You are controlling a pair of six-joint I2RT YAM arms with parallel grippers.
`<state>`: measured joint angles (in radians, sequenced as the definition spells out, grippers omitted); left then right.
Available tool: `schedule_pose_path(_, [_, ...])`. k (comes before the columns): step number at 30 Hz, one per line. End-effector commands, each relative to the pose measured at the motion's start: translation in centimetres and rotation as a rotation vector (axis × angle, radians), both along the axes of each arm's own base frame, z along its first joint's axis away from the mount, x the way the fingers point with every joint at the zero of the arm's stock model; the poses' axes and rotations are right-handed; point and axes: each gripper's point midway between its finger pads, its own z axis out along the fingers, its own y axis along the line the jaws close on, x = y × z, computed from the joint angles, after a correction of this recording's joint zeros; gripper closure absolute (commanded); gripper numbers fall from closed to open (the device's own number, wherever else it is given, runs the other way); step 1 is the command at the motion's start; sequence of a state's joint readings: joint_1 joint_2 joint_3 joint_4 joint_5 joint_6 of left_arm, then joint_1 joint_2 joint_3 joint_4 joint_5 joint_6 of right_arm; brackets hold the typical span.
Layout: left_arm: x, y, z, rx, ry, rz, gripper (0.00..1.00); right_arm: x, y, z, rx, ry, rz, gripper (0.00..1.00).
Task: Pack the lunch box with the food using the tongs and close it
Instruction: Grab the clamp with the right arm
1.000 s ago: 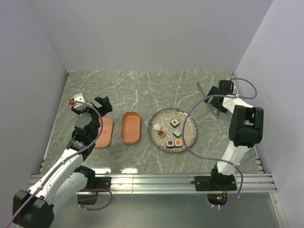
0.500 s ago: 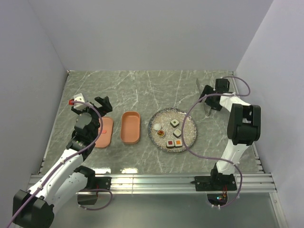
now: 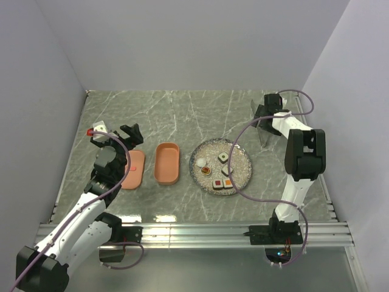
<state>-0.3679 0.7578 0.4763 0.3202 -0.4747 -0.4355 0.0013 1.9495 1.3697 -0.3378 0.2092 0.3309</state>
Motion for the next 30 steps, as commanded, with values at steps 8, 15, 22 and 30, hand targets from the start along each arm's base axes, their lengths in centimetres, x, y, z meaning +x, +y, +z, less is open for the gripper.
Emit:
schedule_pose_path(8, [-0.2,0.1,1.1,-0.024,-0.048,-0.004,0.01,-0.1,-0.4,0.2,-0.072,0.033,-0.012,0.0])
schedule_pose_path(15, [-0.3,0.1,1.3,-0.029,-0.055,-0.008,0.01,0.2,-0.3,-1.4,-0.057,0.112,0.014,0.0])
schedule_pose_path(22, [-0.4,0.1,1.3,-0.029,-0.057,-0.011,0.01,0.4,-0.1,-2.1,-0.03,0.135,0.026,0.04])
schedule_pose_path(30, [-0.6,0.1,1.5,-0.031,-0.063,-0.012,0.01,0.3,0.5,-3.6,0.0,0.173,0.043,0.11])
